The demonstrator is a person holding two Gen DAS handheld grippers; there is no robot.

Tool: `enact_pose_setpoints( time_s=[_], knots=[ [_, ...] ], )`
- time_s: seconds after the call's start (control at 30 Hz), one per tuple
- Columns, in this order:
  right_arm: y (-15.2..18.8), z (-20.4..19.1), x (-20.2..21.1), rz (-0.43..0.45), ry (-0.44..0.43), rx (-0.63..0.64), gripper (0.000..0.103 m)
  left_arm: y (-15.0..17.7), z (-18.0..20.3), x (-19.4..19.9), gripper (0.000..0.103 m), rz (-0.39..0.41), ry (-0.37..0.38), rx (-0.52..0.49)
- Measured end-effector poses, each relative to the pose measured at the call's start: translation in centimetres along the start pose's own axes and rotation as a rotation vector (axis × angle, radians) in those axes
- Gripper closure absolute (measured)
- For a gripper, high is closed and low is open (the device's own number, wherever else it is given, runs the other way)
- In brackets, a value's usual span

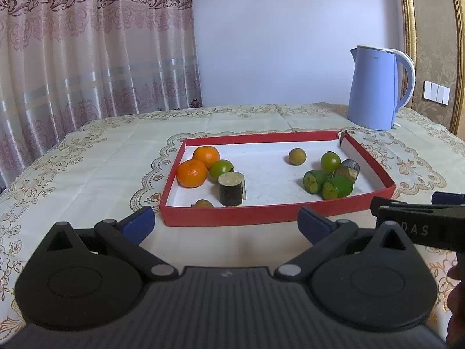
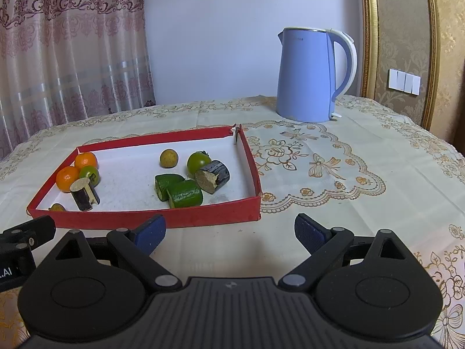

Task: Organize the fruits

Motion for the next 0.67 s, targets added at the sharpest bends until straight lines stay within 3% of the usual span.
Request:
enact_pose_setpoints(
  time_s=[0.67],
  knots=[
    [0.06, -0.76, -0.38, 0.004, 0.004, 0.011, 0.007, -0.13, 0.44, 0.34, 0.000, 0.051, -0.037, -0.045]
  ],
)
Point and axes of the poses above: each gripper's, at about its wrist camera, not at the fingertips, and x roughly against the way its jaws point, z to its right, y to its underside, the point moved 1 cm from there along -x, roughly the way its jaws point, and after that the axes turned 4 degrees about -y, right-handed, at the moved point
